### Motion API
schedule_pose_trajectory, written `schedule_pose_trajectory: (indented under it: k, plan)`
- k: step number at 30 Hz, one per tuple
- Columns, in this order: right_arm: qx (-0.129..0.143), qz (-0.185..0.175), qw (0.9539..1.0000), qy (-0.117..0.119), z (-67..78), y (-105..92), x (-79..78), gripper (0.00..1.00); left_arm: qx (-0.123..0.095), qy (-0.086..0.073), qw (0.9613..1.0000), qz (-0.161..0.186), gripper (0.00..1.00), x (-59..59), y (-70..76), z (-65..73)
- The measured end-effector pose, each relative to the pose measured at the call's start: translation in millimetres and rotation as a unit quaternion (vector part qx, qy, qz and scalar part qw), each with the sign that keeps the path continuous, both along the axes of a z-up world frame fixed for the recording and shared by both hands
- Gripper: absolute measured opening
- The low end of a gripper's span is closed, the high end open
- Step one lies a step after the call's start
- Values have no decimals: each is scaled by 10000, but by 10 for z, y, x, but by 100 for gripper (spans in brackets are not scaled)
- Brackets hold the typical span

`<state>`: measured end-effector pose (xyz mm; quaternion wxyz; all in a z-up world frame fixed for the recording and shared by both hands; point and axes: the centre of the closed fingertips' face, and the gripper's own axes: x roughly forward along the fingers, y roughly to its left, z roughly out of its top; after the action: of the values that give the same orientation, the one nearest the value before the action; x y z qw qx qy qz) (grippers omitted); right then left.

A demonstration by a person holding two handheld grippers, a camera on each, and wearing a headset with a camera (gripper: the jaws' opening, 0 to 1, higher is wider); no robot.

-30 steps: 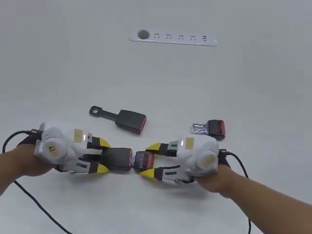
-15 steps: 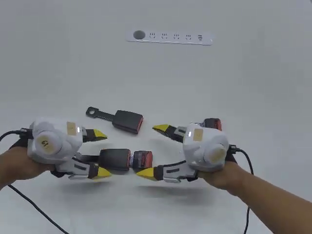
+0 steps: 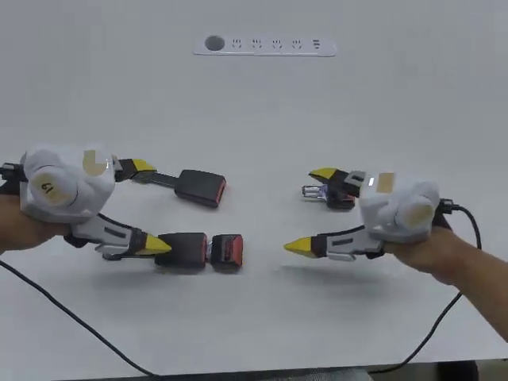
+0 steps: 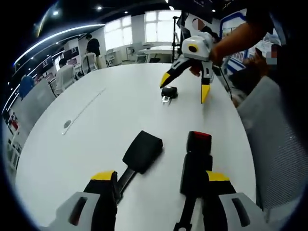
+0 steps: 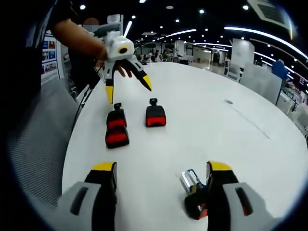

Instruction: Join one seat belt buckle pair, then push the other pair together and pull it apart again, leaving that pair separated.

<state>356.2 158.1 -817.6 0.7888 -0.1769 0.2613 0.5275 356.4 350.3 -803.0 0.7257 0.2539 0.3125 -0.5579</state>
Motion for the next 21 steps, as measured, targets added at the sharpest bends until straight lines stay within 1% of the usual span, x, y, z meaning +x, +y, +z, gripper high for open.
schedule_pose_trajectory:
  k: [1,2,4,5,7,9,10,12,13,17,18,20,21]
  plan:
    - [-50,-46,10000,0,-5,-65,35,77,-5,21,10000,0,74,29,-13,-6]
    - [-61,-60,10000,1,8,-131,66,77,17,9,10000,-31,75,68,-27,-15]
    - [-209,-78,9997,-44,3,-260,138,77,100,-84,9998,-122,74,151,-45,-33]
    - [-254,-87,9996,-56,2,-303,169,77,103,-82,9998,-141,74,175,-57,-41]
    - [-271,-119,9996,-21,3,-390,244,77,171,-91,9995,-241,72,235,-72,-70]
    - [-246,-127,9996,33,21,-429,280,77,218,-135,9991,-338,70,286,-89,-86]
    - [-204,-89,9997,95,27,-447,290,77,217,-135,9989,-383,69,318,-111,-94]
    - [-129,24,9992,388,12,-461,257,77,231,-123,9987,-441,69,362,-166,-132]
    - [-141,56,9990,421,6,-475,265,77,290,-71,9979,-566,69,358,-187,-177]
    - [-310,272,9975,578,-76,-541,275,77,507,4,9954,-807,66,371,-215,-336]
    - [-371,333,9967,637,-114,-565,273,76,532,-4,9948,-867,66,379,-229,-368]
    - [-421,468,9945,831,-171,-582,231,75,524,32,9944,-916,64,394,-245,-422]
    - [-452,523,9936,895,-206,-588,226,75,559,39,9938,-962,63,398,-240,-448]
